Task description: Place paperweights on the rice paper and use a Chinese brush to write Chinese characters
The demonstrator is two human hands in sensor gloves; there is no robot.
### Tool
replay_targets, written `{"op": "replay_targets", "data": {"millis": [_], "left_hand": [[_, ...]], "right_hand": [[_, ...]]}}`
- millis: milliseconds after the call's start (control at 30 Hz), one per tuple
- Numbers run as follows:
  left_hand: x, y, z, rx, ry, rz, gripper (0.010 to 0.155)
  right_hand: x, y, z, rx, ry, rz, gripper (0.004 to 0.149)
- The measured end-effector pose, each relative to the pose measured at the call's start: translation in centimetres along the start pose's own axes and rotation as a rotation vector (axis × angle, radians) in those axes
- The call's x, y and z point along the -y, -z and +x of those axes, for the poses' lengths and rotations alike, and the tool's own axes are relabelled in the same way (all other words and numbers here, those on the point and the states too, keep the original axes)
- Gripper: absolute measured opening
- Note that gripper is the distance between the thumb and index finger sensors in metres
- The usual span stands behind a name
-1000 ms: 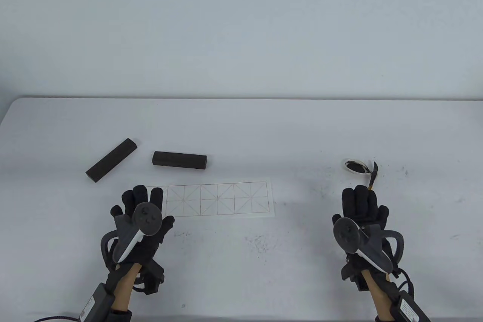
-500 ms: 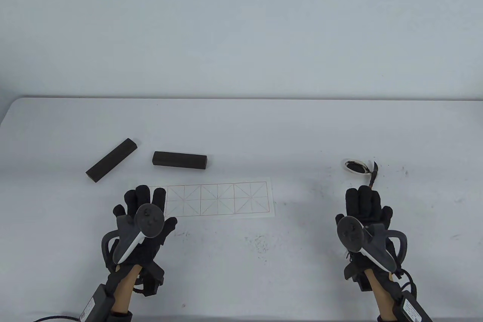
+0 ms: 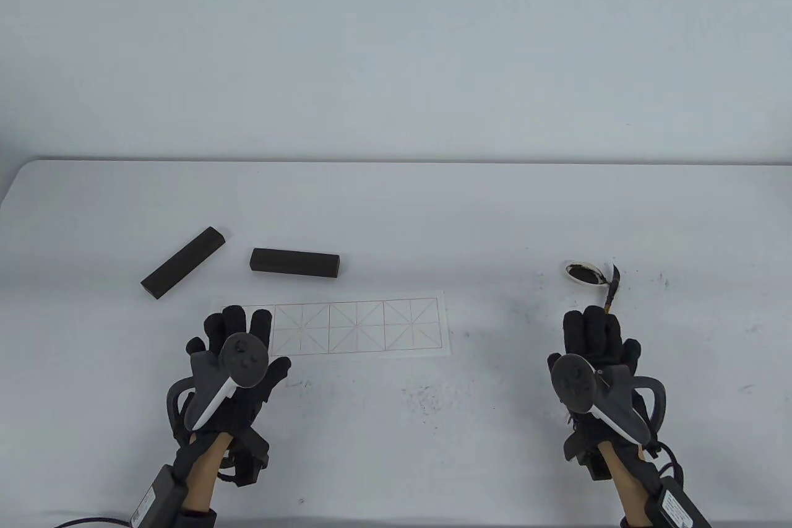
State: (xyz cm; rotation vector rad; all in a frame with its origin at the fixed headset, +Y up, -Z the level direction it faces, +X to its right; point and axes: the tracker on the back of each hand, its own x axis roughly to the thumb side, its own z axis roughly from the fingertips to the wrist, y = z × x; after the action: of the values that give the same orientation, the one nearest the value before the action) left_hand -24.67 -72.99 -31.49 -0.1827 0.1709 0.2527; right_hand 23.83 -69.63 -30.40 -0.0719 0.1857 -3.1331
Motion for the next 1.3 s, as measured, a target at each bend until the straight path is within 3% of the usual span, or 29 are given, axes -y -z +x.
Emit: {"op": "replay_targets", "data": {"millis": [867, 1133, 1300], "left_hand": [[-0.8, 0.4, -0.2, -0.004, -0.05, 0.006, 0.083], [-1.1, 4.6, 1.8, -0.072, -0.046, -0.183, 0.088], [-0.3, 7.9, 3.1, -0.137, 0.062, -0.263, 0.087]], "right_hand": [[0.1, -0.3, 0.2, 0.008, 0.002, -0.007, 0.07], [0.4, -0.3, -0.2, 0.003, 0.038, -0.012, 0.069], [0.4, -0.2, -0.4, -0.003, 0.046, -0.008, 0.069]]}}
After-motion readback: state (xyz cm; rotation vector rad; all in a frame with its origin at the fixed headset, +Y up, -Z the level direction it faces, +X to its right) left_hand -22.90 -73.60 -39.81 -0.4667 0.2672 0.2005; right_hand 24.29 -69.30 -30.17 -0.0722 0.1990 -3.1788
